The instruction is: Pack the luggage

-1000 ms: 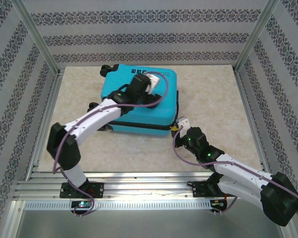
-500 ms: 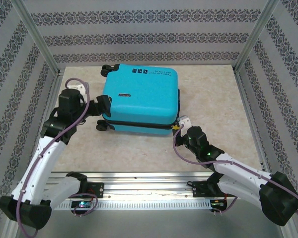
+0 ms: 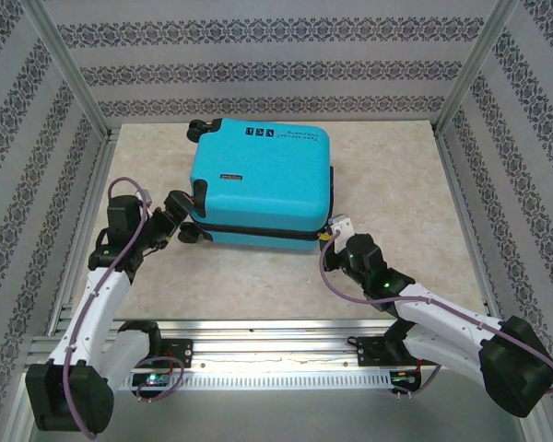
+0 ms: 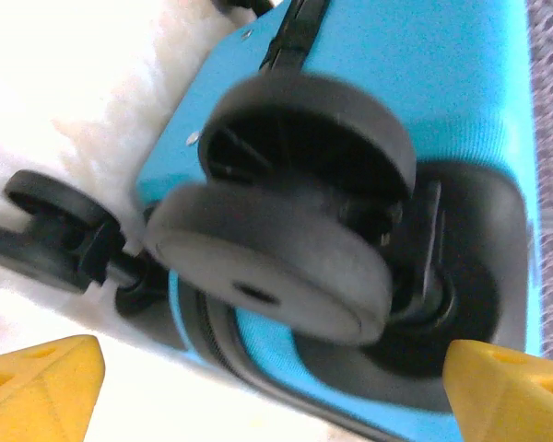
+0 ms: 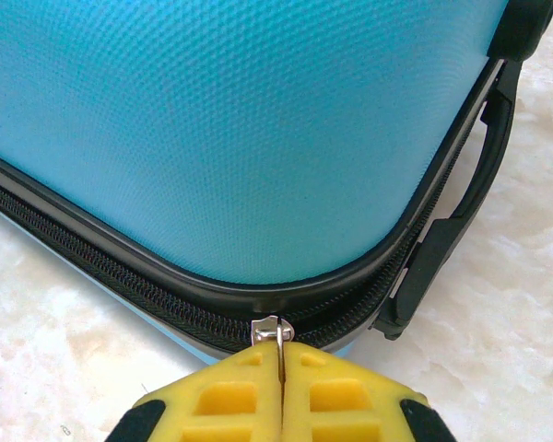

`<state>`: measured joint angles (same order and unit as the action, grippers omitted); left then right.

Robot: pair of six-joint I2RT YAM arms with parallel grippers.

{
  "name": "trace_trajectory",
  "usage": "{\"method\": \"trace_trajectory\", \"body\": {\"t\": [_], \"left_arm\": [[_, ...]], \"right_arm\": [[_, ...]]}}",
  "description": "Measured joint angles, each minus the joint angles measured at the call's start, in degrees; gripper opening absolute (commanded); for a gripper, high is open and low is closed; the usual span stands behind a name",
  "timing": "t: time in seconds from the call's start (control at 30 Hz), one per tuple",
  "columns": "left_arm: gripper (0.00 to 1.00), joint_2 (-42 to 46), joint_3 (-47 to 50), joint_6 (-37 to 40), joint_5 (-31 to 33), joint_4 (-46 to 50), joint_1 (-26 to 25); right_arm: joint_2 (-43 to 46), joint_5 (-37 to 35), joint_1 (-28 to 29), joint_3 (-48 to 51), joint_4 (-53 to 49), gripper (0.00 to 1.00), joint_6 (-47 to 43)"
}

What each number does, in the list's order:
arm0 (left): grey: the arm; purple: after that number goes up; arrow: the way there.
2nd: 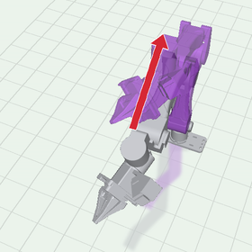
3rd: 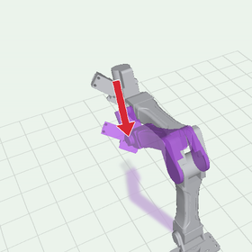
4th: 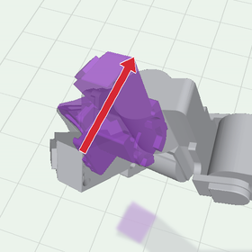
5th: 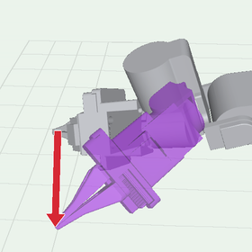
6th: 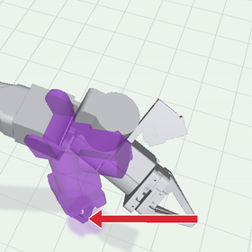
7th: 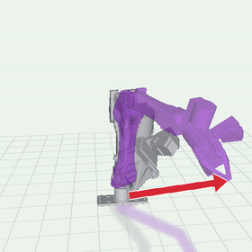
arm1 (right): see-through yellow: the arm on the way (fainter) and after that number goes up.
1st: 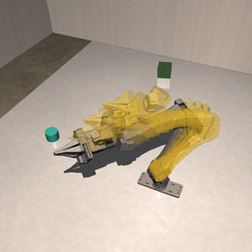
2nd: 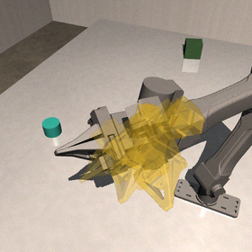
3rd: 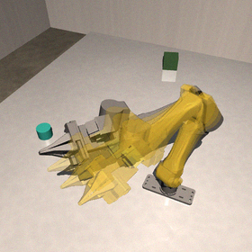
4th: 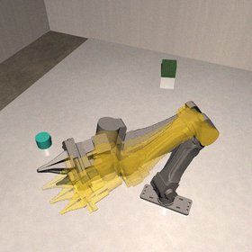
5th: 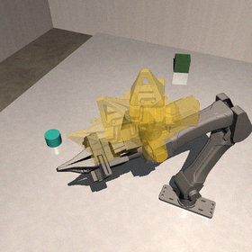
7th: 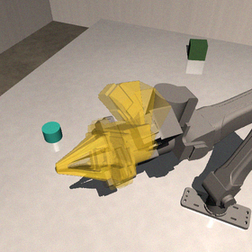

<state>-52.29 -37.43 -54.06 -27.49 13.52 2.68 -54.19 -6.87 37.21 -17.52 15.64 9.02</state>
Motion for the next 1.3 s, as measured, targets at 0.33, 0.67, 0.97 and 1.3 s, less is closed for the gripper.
{"method": "trace_trajectory", "body": {"t": [0.33,0.67,0.97,1.3], "left_arm": [[0.86,-9.97,-0.61,-8.85,-3.02,-17.75,2.99],[0.59,-17.18,-2.91,-13.33,-5.9,-26.03,2.86],[0.12,-17.0,-1.99,-17.53,-3.91,-26.58,1.66],[0.0,-37.79,-4.33,-33.24,-16.24,-60.63,5.84]], "right_arm": [[0.0,0.39,0.02,0.0,0.0,0.0,0.92],[-0.98,0.52,0.07,-0.11,0.46,0.0,1.29],[-3.08,0.39,0.44,-1.53,0.72,0.0,1.49],[-2.25,4.37,0.39,-2.58,1.49,0.0,1.46]]}}
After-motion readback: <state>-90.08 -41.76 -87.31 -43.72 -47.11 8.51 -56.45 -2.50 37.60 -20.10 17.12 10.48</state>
